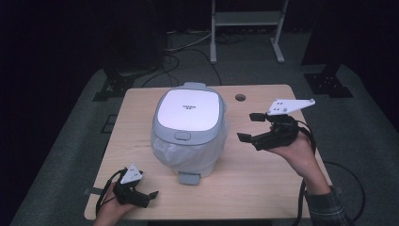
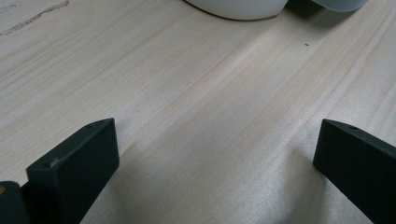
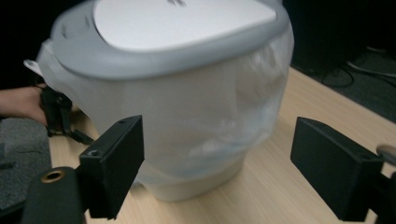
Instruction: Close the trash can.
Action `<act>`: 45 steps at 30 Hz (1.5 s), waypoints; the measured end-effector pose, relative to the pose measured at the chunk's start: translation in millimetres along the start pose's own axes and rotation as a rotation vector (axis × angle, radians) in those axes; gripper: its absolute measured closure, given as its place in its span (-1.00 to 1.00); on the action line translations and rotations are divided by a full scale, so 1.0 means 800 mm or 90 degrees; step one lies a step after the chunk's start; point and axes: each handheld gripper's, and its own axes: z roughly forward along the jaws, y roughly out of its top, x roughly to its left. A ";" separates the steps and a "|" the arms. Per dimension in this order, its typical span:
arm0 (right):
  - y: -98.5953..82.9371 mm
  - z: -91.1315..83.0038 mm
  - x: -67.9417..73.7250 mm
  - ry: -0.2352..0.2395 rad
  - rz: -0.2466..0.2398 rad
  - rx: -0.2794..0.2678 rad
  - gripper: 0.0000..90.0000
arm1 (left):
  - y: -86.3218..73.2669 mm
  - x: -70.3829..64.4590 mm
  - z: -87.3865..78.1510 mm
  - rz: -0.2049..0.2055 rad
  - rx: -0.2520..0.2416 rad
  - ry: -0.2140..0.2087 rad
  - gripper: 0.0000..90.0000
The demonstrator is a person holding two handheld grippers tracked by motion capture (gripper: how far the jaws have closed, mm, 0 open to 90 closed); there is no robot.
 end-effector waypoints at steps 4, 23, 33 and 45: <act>-0.024 0.005 -0.004 -0.031 0.010 0.028 -0.77 | 0.000 0.000 0.000 0.000 0.001 0.000 -1.00; -0.139 0.015 -0.025 -0.093 0.070 0.089 -0.98 | 0.000 0.000 0.000 0.000 0.000 0.000 -1.00; -0.196 0.011 -0.034 -0.131 0.098 0.121 -0.98 | 0.000 0.000 0.000 -0.001 -0.001 0.000 -1.00; -0.253 0.008 -0.037 -0.152 0.108 0.182 -0.98 | 0.000 0.000 0.000 -0.001 -0.001 0.000 -1.00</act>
